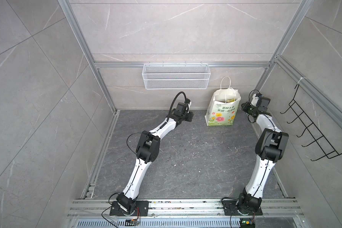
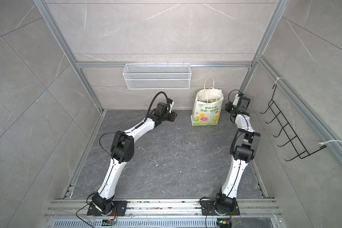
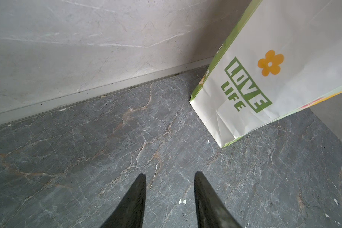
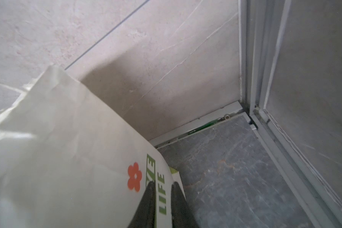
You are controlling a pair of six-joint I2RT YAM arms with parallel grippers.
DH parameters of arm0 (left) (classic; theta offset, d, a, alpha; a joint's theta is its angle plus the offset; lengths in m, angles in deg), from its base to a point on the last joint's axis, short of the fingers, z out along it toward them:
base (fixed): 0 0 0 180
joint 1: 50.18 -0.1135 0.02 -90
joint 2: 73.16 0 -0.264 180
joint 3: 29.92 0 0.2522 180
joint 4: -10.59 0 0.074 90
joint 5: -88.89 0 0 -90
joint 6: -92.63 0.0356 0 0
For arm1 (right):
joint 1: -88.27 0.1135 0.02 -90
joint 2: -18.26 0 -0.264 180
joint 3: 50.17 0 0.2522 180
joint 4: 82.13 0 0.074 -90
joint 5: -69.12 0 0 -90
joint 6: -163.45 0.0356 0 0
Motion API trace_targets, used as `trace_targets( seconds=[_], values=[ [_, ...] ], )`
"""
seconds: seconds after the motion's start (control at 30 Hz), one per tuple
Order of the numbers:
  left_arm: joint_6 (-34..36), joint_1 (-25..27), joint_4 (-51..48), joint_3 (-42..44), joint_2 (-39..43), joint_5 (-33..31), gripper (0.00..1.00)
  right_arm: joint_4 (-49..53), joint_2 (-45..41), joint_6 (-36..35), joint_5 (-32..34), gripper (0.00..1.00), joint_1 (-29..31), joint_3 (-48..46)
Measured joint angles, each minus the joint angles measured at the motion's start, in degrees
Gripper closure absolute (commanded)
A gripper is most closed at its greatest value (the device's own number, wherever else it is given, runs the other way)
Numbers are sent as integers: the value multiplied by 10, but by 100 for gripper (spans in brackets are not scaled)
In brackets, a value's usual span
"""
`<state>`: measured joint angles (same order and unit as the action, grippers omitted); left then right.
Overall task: Take the snacks out of the paper bag
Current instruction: 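Reach both grippers toward the flowered paper bag near the back wall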
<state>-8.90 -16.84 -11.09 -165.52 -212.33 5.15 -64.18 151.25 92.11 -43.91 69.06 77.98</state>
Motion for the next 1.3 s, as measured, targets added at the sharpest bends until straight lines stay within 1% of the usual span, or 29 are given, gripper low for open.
trace_targets(
  seconds=[0.1, 0.17, 0.3, 0.37, 0.4, 0.43, 0.53, 0.63, 0.8, 0.87, 1.0, 1.17, 1.3],
  values=[
    [0, 0, 16, 51, 21, -1, 58, 21, 67, 13, -17, 83, 0, 89],
    [0, 0, 20, 63, 24, -1, 59, 45, 128, 20, -30, 82, 0, 180],
    [-5, 0, 17, 47, 17, 0, 59, 103, 270, 32, -59, 80, 0, 406],
    [-12, 0, 21, 28, 10, 2, 59, 116, 328, 43, -75, 79, 0, 492],
    [-15, -1, 22, 16, 5, 3, 59, 115, 344, 50, -82, 79, 0, 509],
    [-19, -1, 22, 3, -1, 4, 59, 111, 354, 58, -91, 79, 0, 513],
    [-30, -3, 25, -31, -22, 9, 59, 80, 358, 87, -120, 79, 1, 475],
    [-42, -5, 34, -51, -42, 17, 59, 69, 367, 101, -143, 78, 5, 464],
    [-77, -13, 37, -55, -63, 27, 61, 34, 388, 131, -173, 80, 18, 464],
    [-96, -19, 36, -57, -69, 28, 61, 19, 396, 149, -191, 78, 21, 464],
    [-120, -36, 28, -56, -75, 7, 61, 6, 402, 162, -222, 78, 27, 457],
    [-143, -59, 38, -20, -70, -23, 62, -32, 393, 163, -262, 79, 41, 400],
    [-151, -74, 43, 41, -64, -38, 62, -67, 364, 163, -295, 79, 59, 329]
  ],
)
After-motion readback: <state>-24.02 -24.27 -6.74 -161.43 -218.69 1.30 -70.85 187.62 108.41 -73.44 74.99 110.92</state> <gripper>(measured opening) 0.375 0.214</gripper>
